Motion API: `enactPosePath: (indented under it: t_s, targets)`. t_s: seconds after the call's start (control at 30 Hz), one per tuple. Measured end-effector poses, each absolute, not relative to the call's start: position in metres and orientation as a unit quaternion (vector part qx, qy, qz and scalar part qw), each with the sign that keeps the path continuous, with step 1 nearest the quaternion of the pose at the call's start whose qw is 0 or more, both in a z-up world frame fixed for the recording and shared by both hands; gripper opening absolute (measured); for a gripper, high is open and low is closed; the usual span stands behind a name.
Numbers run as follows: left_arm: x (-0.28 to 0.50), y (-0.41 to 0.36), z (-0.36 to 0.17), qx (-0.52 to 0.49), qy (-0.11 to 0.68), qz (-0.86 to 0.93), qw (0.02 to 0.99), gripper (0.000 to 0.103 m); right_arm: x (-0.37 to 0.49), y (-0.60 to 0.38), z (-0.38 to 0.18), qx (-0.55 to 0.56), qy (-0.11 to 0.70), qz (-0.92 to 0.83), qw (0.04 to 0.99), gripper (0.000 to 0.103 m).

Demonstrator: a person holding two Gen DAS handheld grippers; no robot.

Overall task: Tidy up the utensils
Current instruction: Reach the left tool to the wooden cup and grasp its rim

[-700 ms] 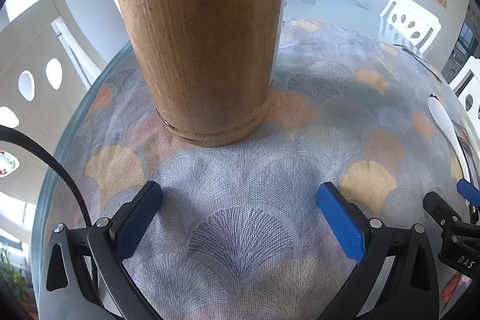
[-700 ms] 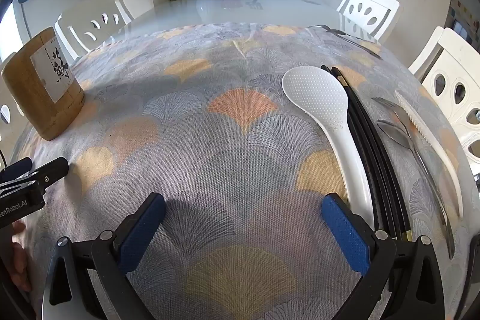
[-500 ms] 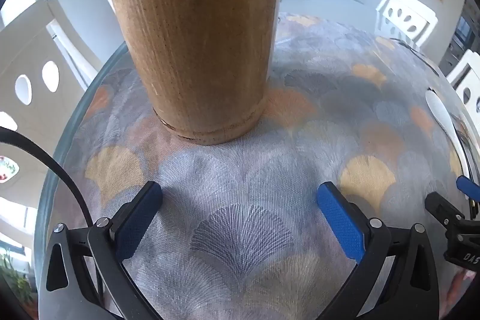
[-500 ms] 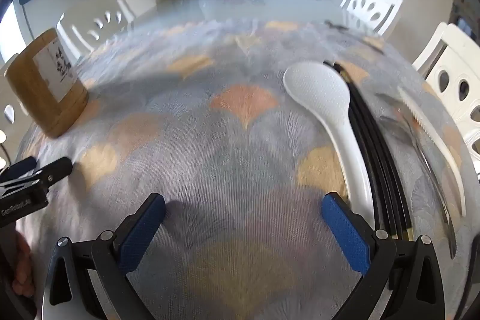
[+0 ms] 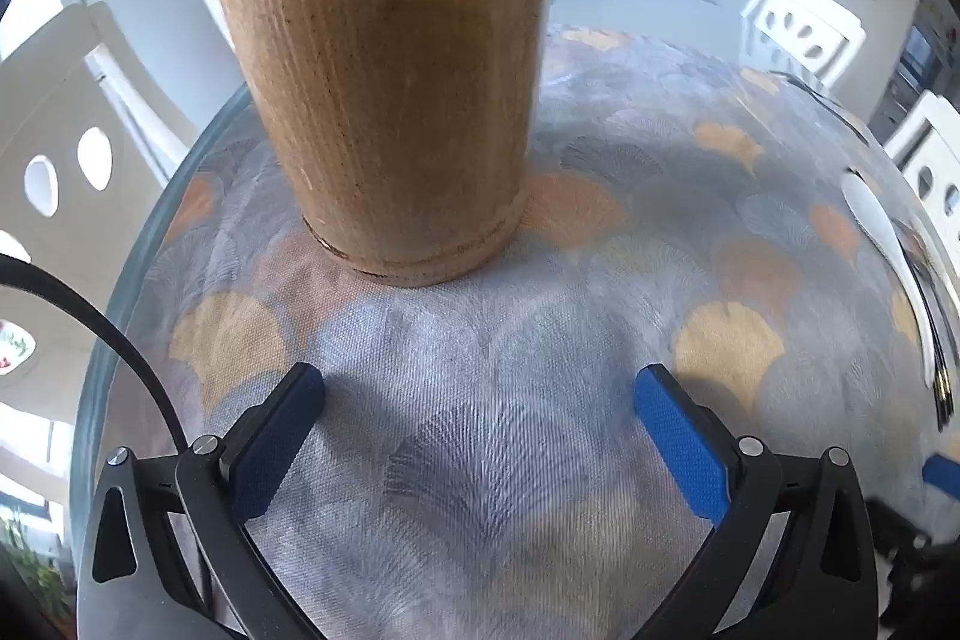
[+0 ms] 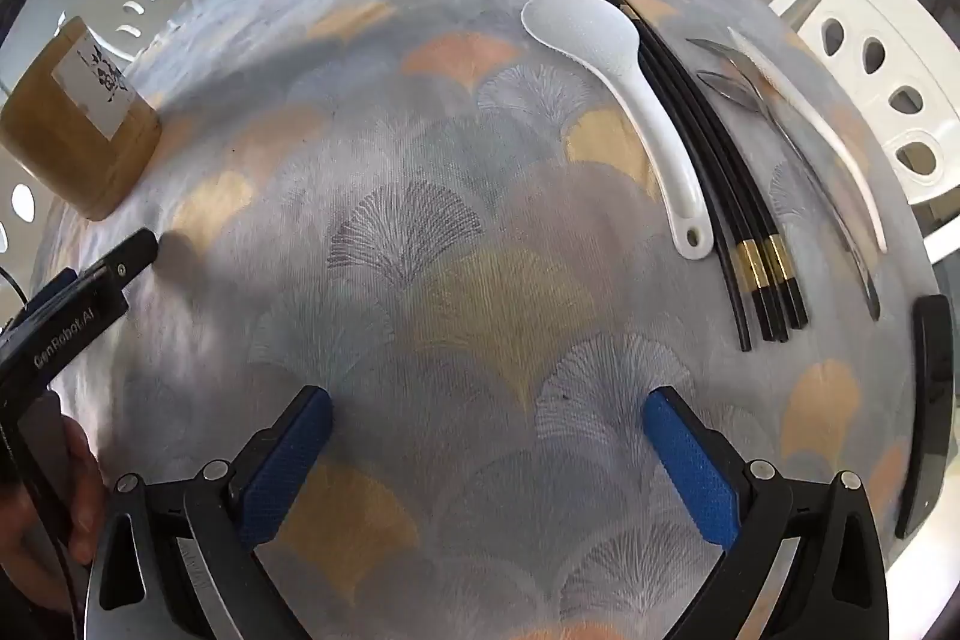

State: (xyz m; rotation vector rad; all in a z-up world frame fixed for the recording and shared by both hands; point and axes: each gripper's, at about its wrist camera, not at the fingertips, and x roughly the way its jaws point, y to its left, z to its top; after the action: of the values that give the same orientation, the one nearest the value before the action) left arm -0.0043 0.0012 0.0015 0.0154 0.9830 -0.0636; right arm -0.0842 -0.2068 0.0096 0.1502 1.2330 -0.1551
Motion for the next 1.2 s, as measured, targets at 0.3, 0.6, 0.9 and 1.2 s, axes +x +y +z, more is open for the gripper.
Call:
enactPosePath:
  t_s: [0.3, 0.6, 0.9, 1.2]
  targets:
    - [-0.043, 0.038, 0.076, 0.006, 0.419, -0.058, 0.906, 0.103, -0.084, -0.169, 0.08, 0.095, 0.513, -0.032, 0.852, 0.103]
    - [0.0, 0.047, 0.069, -0.039, 0.417, -0.087, 0.904, 0.103, -0.086, -0.145, 0.096, 0.063, 0.499, -0.016, 0.864, 0.103]
    - [0.036, 0.037, 0.054, -0.018, 0.413, -0.07, 0.908, 0.103, -0.085, -0.176, 0.088, 0.084, 0.512, -0.047, 0.854, 0.103]
    - [0.054, 0.039, 0.052, 0.006, 0.404, -0.073, 0.912, 0.096, -0.066, -0.181, 0.081, 0.074, 0.527, -0.049, 0.845, 0.103]
